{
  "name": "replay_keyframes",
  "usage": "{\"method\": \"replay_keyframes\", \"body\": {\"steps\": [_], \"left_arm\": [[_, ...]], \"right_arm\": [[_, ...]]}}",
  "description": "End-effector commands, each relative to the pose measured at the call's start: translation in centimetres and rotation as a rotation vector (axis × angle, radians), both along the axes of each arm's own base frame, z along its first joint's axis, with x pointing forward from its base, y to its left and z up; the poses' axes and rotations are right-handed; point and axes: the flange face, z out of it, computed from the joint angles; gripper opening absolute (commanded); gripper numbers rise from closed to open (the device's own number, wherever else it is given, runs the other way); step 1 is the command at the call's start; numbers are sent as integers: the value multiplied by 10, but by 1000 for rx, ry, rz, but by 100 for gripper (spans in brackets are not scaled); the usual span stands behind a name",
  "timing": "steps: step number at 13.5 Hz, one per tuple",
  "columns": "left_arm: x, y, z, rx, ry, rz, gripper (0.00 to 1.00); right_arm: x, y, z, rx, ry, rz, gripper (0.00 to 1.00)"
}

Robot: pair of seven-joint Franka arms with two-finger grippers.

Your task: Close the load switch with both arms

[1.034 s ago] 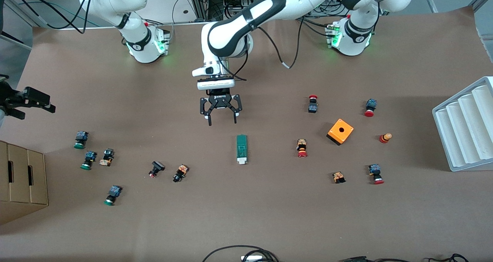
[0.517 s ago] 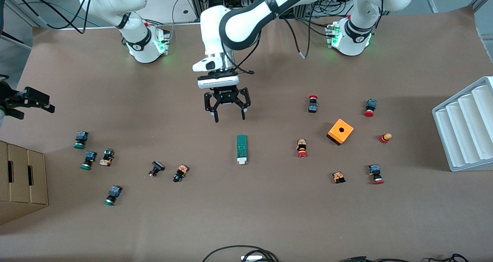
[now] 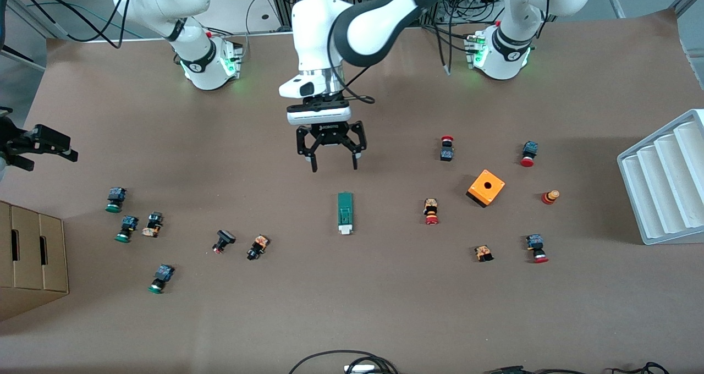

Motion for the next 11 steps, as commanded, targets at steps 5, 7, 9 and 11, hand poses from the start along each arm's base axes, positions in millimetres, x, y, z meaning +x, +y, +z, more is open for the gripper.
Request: {"method": "replay_keyframes", "body": {"steps": [5,7,9,11], "left_arm": [[40,86,107,-8,94,-66,100],[57,109,121,-8,114,-69,100],[69,123,133,-9,142,-100,100],[86,152,147,-13,171,-119,100]], "right_arm": [[5,-3,13,-32,-30,3,100],[6,0,19,-34,-43,9,100],[6,1,20,-33,-47,11,100],[7,1,20,-34,-50,11,100]]}}
